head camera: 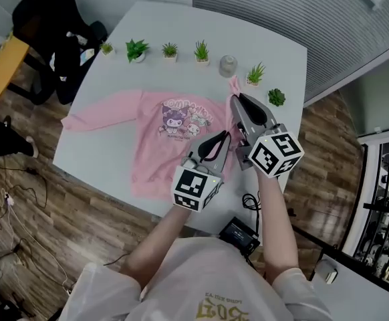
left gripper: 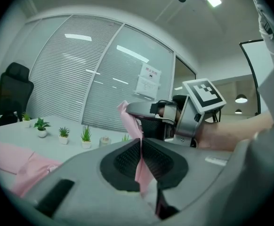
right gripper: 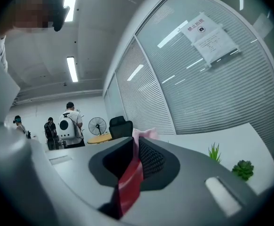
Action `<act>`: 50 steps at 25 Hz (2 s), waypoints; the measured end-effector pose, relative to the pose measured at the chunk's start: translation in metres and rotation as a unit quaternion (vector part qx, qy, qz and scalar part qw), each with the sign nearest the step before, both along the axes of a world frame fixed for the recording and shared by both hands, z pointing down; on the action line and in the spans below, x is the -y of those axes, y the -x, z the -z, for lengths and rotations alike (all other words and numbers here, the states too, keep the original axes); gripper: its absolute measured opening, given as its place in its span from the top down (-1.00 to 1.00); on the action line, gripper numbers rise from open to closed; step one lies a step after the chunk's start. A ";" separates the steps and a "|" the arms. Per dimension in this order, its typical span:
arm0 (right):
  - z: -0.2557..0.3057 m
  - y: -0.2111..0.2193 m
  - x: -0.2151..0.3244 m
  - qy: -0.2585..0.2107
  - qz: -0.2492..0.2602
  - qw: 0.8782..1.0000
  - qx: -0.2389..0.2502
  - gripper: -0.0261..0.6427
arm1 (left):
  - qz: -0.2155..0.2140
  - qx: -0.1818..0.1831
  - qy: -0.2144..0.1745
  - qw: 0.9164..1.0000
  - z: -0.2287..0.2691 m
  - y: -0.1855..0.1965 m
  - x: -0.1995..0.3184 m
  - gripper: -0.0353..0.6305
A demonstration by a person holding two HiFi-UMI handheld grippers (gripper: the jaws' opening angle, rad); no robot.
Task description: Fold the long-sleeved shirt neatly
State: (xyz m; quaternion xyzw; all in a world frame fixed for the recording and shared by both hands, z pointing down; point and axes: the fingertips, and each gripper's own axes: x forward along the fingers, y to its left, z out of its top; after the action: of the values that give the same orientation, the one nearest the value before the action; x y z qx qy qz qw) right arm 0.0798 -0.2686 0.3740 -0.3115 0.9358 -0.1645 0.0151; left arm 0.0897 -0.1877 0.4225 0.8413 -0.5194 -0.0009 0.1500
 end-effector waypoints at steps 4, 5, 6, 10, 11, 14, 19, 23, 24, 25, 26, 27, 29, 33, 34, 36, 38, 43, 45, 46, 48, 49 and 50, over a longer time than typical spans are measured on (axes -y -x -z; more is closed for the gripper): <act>-0.007 0.029 0.002 0.005 0.015 1.000 -0.011 0.78 | 0.017 -0.008 0.009 1.000 -0.005 0.027 0.002 0.85; -0.008 0.036 0.003 0.007 0.017 1.000 -0.013 0.78 | 0.020 -0.009 0.011 1.000 -0.006 0.034 0.002 0.85; -0.010 0.043 0.004 0.008 0.020 1.000 -0.015 0.78 | 0.023 -0.010 0.012 1.000 -0.006 0.039 0.003 0.85; -0.018 0.071 0.006 0.013 0.037 0.999 -0.028 0.78 | 0.031 -0.010 0.020 0.999 -0.011 0.061 0.004 0.85; -0.020 0.077 0.007 0.014 0.040 0.999 -0.031 0.78 | 0.033 -0.011 0.021 0.999 -0.013 0.066 0.005 0.85; -0.027 0.095 0.009 0.014 0.049 0.998 -0.040 0.78 | 0.039 -0.016 0.025 0.999 -0.018 0.081 0.008 0.85; -0.039 0.125 0.010 0.013 0.068 0.996 -0.059 0.78 | 0.049 -0.028 0.033 0.998 -0.028 0.104 0.011 0.85; -0.050 0.150 0.012 0.016 0.084 0.994 -0.070 0.78 | 0.057 -0.030 0.041 0.997 -0.038 0.124 0.015 0.85; -0.054 0.156 0.013 0.017 0.088 0.993 -0.074 0.78 | 0.060 -0.033 0.043 0.997 -0.041 0.129 0.016 0.85; -0.058 0.162 0.013 0.018 0.093 0.992 -0.079 0.78 | 0.063 -0.035 0.046 0.996 -0.044 0.134 0.017 0.85; -0.063 0.169 0.014 0.019 0.098 0.991 -0.085 0.78 | 0.066 -0.038 0.049 0.996 -0.048 0.139 0.017 0.85; -0.068 0.175 0.013 0.019 0.104 0.990 -0.091 0.78 | 0.069 -0.041 0.052 0.995 -0.052 0.144 0.018 0.85; -0.079 0.190 0.012 0.020 0.117 0.987 -0.104 0.78 | 0.074 -0.047 0.060 0.994 -0.061 0.153 0.019 0.85; -0.108 0.220 0.005 0.025 0.150 0.979 -0.136 0.78 | 0.090 -0.059 0.082 0.991 -0.082 0.172 0.020 0.85; -0.115 0.227 0.003 0.027 0.158 0.977 -0.143 0.78 | 0.095 -0.062 0.088 0.990 -0.087 0.177 0.020 0.85; -0.128 0.241 0.001 0.031 0.173 0.972 -0.155 0.78 | 0.105 -0.069 0.102 0.987 -0.098 0.188 0.020 0.85; -0.141 0.252 -0.001 0.034 0.188 0.967 -0.168 0.78 | 0.117 -0.082 0.118 0.983 -0.109 0.198 0.019 0.85; -0.177 0.273 -0.011 0.050 0.224 0.953 -0.200 0.78 | 0.142 -0.117 0.160 0.970 -0.140 0.216 0.012 0.85; -0.191 0.279 -0.013 0.055 0.235 0.946 -0.217 0.78 | 0.147 -0.123 0.173 0.966 -0.150 0.221 0.010 0.85; -0.197 0.281 -0.014 0.057 0.240 0.943 -0.225 0.78 | 0.148 -0.125 0.177 0.965 -0.153 0.223 0.010 0.85; -0.207 0.285 -0.016 0.062 0.247 0.937 -0.237 0.77 | 0.150 -0.128 0.185 0.963 -0.159 0.226 0.009 0.85; -0.211 0.286 -0.017 0.066 0.249 0.936 -0.241 0.77 | 0.152 -0.131 0.191 0.961 -0.162 0.228 0.008 0.84; -0.215 0.286 -0.017 0.071 0.250 0.935 -0.242 0.77 | 0.155 -0.134 0.198 0.958 -0.166 0.229 0.008 0.84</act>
State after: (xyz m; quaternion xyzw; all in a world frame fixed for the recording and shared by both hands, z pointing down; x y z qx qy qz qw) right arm -0.2064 -0.2516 0.5886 -0.0985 0.9446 -0.1486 -0.2756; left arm -0.1390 -0.1954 0.5885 0.6960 -0.6081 -0.0340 0.3802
